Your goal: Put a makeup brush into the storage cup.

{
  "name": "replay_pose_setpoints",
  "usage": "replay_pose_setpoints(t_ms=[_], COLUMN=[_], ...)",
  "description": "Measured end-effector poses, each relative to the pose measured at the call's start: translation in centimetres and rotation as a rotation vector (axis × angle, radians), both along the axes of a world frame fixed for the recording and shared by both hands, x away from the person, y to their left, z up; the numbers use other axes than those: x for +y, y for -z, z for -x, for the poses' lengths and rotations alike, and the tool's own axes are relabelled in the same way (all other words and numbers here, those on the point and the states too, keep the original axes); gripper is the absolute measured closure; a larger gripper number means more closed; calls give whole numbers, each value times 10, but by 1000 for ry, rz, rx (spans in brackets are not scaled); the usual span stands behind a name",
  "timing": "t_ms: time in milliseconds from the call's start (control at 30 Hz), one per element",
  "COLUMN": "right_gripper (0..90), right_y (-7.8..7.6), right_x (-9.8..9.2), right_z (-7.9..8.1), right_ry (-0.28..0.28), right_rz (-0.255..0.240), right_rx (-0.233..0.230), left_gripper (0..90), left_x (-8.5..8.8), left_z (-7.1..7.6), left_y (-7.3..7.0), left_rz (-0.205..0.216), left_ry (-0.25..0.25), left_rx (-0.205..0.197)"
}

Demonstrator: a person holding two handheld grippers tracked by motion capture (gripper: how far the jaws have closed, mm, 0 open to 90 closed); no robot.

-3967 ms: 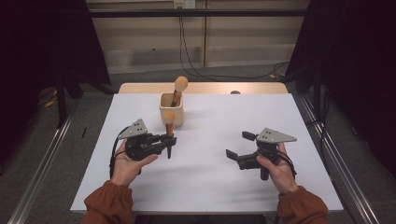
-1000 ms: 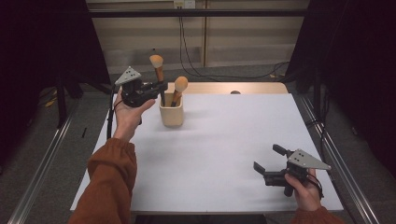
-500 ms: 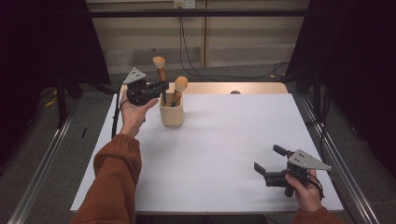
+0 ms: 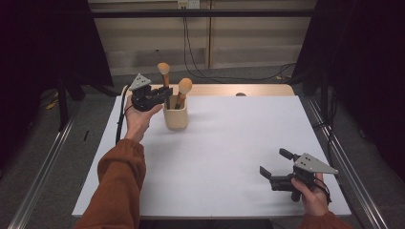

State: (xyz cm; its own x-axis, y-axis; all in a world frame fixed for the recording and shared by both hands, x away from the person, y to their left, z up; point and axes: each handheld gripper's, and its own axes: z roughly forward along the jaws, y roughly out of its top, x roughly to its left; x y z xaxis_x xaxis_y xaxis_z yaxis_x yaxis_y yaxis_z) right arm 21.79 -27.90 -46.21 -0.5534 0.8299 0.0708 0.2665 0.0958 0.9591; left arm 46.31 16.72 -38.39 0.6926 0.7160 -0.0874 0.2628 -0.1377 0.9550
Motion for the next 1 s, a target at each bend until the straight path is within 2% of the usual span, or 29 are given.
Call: replay_pose_setpoints(t_ms=[67,133,300,867,1000], right_gripper=[0,0,0,0,0], right_y=[0,0,1,2,2], right_x=[0,0,0,1,1], right_z=[0,0,0,-1,-1], right_ry=[-3,-1,-4,-13,-15], right_rz=[6,4,4,7,8], right_rx=[-6,-3,-1,5,6], left_gripper=[743,743,743,742,741], left_x=[0,-1,-2,-4,-5], left_z=[0,-1,-1,0,0], left_y=[3,6,13,31,33], left_rz=[5,-12,-9,-44,-48], left_ry=[-2,3,10,13,5], left_rx=[3,9,22,67,66])
